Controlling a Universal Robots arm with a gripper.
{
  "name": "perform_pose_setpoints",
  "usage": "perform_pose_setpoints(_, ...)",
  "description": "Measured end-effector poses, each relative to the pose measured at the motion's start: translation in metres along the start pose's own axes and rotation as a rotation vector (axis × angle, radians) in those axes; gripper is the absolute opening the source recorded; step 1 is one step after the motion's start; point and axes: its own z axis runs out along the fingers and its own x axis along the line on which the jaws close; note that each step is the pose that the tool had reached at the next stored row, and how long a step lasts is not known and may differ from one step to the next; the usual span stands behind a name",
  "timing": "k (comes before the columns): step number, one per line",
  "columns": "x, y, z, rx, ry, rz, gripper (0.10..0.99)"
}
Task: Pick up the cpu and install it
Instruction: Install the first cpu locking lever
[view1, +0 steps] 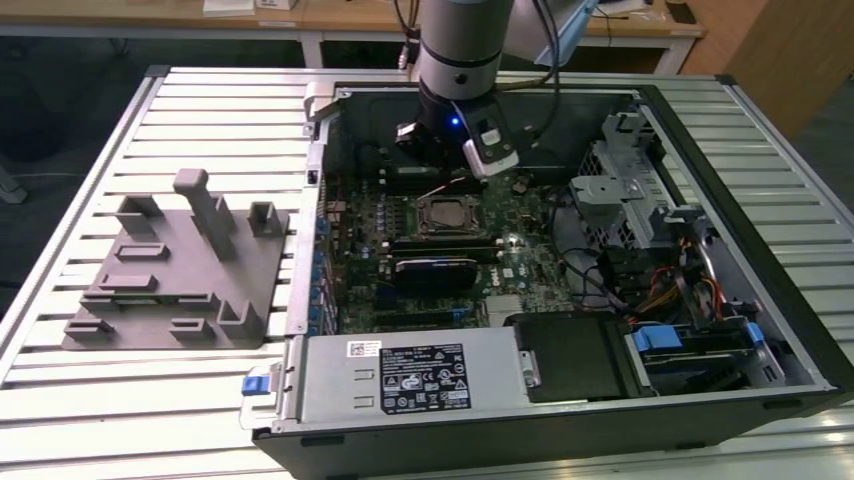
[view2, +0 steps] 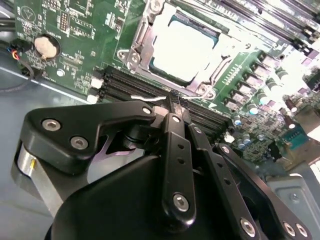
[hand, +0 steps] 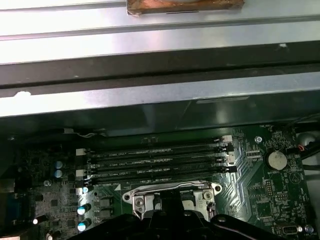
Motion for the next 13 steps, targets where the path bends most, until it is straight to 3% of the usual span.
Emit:
perform_pose_setpoints(7, -0.0050, 0.0004, 0.0046, 0.006, -0.0020, 0.006, 0.106)
perform_pose_setpoints(13, -0.0043, 0.0065, 0.0095, 0.008, -0.0027, 0.008, 0.106)
